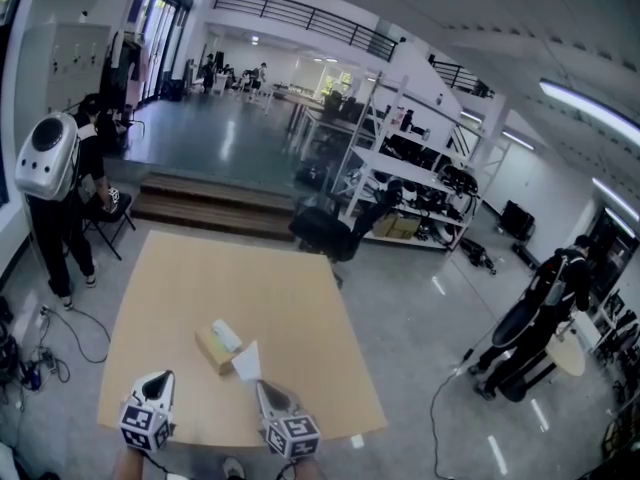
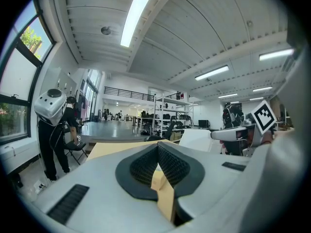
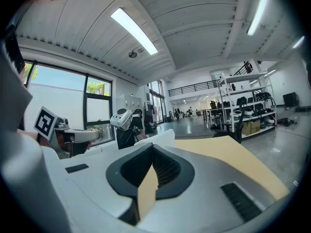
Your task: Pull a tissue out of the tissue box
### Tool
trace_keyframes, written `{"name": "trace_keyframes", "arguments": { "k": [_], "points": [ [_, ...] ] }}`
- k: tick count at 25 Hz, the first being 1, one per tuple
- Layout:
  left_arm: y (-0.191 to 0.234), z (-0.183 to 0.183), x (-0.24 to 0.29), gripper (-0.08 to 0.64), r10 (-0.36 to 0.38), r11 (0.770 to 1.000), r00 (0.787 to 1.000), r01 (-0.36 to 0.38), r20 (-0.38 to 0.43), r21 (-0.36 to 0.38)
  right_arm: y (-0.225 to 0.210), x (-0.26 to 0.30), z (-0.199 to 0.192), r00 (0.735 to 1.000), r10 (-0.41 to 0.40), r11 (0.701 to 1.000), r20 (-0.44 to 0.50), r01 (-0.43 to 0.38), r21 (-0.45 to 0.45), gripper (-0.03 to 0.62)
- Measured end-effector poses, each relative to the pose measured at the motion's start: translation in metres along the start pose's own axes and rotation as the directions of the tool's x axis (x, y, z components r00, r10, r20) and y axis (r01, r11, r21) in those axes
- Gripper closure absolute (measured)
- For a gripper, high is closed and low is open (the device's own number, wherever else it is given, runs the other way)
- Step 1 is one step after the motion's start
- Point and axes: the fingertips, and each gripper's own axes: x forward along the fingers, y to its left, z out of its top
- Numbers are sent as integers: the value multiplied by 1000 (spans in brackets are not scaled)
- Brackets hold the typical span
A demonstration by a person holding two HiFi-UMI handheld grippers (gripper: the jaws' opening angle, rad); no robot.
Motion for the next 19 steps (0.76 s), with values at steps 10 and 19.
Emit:
{"name": "trace_keyframes", "arguments": {
  "k": [10,19],
  "points": [
    [-1,-3,-1,552,6,1000,1000,-6,-6,-2,0,-3,2,1000,8,1000,1,-8,5,589],
    [-5,-8,-2,552,-1,1000,1000,1,-15,-6,-2,-4,0,1000,10,1000,0,-10,13,588]
  ]
}}
